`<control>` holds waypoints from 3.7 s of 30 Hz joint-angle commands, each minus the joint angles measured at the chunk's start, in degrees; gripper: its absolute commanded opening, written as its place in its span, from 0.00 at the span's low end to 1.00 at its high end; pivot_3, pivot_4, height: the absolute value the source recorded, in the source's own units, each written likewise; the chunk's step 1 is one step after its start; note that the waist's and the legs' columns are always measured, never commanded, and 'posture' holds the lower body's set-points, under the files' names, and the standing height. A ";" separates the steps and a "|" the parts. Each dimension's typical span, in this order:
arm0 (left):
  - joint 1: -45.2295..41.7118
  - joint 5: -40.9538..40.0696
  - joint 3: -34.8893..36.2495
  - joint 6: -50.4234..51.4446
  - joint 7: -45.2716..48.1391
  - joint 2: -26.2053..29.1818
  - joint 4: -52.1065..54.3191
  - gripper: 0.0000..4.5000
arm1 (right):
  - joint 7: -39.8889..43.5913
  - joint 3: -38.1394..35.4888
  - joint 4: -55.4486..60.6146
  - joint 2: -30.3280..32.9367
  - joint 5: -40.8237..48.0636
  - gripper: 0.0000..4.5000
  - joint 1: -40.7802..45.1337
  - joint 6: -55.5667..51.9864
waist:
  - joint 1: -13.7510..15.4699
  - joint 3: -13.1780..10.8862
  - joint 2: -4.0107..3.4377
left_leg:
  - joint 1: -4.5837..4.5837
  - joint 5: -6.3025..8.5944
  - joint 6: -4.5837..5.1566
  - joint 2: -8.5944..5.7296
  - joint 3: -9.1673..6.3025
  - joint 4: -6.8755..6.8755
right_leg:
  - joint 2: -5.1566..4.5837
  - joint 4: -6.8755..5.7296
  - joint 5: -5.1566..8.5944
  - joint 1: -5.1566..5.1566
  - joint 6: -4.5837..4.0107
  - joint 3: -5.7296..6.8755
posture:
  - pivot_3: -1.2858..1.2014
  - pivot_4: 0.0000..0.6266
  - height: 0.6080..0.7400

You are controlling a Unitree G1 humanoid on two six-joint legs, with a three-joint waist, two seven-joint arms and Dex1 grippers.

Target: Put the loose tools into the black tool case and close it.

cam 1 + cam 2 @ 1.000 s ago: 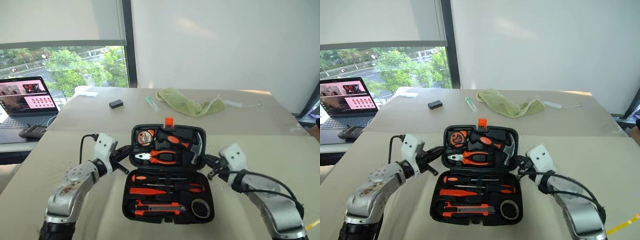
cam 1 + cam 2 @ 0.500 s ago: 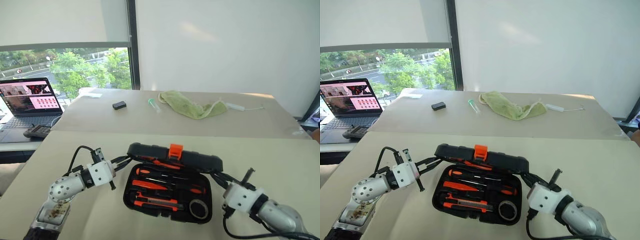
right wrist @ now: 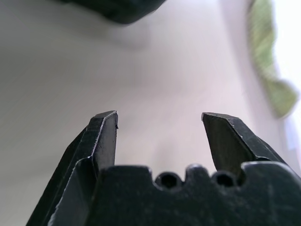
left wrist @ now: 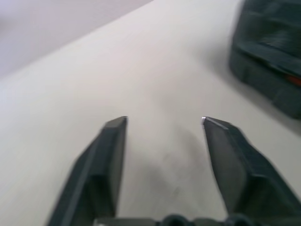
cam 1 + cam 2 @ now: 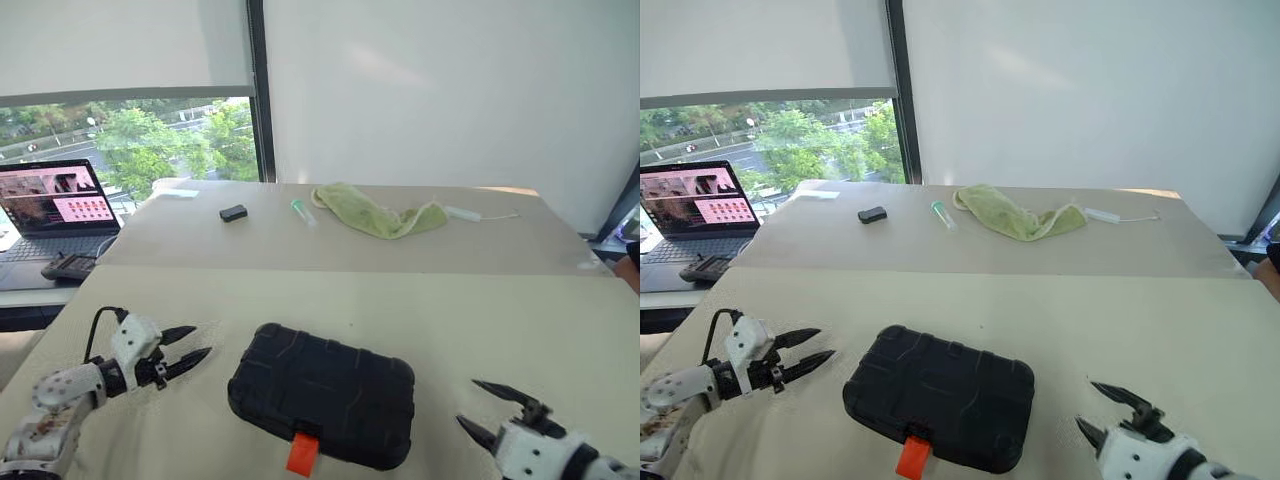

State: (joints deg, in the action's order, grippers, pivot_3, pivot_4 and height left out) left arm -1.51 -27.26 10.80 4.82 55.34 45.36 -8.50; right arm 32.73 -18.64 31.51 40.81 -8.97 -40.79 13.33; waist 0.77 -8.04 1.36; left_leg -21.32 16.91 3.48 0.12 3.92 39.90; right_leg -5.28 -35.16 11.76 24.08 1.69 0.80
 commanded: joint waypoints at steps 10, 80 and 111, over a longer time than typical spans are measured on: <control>-6.60 -4.47 -5.75 23.62 -3.76 -0.06 17.79 0.12 | 3.81 9.65 12.22 1.25 24.85 0.00 15.30 -43.10 | -0.52 0.05 0.14 | 0.00 0.02 -0.08 0.16 0.02 -0.03 | 0.01 -0.05 -0.01 0.12 -0.26 -0.08 | 0.52 0.24 1.00; -24.50 6.54 -26.85 31.08 7.10 -5.89 14.26 0.00 | 3.33 15.55 12.25 -2.81 46.04 0.49 46.00 -71.78 | -0.08 -0.06 -0.04 | -0.60 -0.05 0.15 -0.17 -0.41 0.33 | 0.04 0.09 -0.16 0.15 0.07 0.11 | 0.52 0.24 1.00; -22.98 9.59 -27.50 25.26 9.43 -6.64 11.92 0.00 | -17.29 23.13 15.66 -16.58 45.12 0.25 49.61 -83.70 | -0.24 0.17 -0.12 | -0.43 -0.04 0.16 -0.19 -0.39 0.34 | 0.01 0.02 -0.19 0.10 0.03 0.05 | 0.52 0.24 1.00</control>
State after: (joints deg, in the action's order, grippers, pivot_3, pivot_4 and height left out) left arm -26.92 -20.39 -13.61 28.70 64.76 38.49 5.89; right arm 15.89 5.13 44.30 24.65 36.26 7.16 -72.74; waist 0.52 -7.87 1.24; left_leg -21.75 16.87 3.63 -0.07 3.53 40.24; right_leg -5.27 -35.14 11.57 24.18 1.72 0.85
